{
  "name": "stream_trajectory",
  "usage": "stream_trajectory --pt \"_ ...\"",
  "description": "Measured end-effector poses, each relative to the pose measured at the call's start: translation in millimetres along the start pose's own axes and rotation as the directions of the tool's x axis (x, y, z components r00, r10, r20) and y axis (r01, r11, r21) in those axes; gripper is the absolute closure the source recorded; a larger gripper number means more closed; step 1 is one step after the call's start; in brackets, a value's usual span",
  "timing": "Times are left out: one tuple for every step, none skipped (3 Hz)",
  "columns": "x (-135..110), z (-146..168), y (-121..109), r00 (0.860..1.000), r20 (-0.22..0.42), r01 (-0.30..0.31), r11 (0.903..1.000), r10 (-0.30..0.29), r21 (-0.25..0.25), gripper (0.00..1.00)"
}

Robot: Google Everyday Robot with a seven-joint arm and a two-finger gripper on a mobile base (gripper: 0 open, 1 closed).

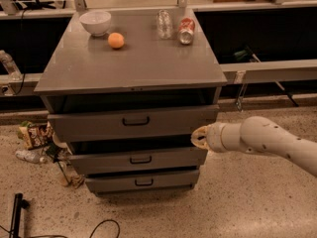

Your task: Close top drawer

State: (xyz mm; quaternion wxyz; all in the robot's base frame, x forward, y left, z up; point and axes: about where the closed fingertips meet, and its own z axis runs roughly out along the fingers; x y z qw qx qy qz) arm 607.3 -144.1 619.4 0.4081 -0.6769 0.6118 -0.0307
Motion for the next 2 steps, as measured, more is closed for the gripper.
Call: stream_trajectory --pt "-18.5 -49.3 5.0 0.991 0.036 -0.125 0.9919 0.126 -0.019 1.0" --pt "-22.0 -59.7 6.8 0.987 0.044 -0.153 0.9879 0.154 -0.025 0.79"
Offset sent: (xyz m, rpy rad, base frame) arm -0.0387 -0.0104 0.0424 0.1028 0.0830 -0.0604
